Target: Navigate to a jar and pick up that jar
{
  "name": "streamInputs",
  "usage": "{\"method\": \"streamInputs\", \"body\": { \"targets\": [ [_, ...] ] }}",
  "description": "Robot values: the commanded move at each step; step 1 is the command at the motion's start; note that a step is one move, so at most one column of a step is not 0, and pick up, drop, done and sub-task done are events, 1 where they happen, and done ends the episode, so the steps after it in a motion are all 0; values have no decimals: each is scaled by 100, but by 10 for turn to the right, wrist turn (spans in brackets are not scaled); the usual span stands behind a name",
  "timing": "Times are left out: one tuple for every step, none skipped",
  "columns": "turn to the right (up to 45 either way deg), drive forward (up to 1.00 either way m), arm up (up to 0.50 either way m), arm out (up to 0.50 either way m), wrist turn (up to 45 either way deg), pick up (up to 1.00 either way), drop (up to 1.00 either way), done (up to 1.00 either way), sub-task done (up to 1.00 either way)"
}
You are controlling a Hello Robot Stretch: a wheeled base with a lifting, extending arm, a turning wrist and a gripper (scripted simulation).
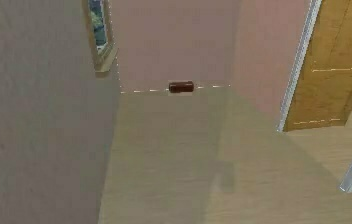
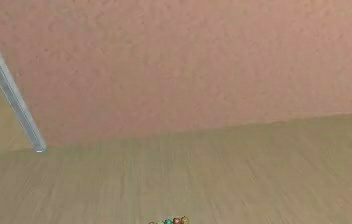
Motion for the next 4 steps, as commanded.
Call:
{"method": "streamInputs", "body": {
  "targets": [
    [360,0,0,0,0,0,0,0,0],
    [0,100,0,0,0,0,0,0,0],
    [0,80,0,0,0,0,0,0,0],
    [210,0,0,0,0,0,0,0,0]
  ]
}}
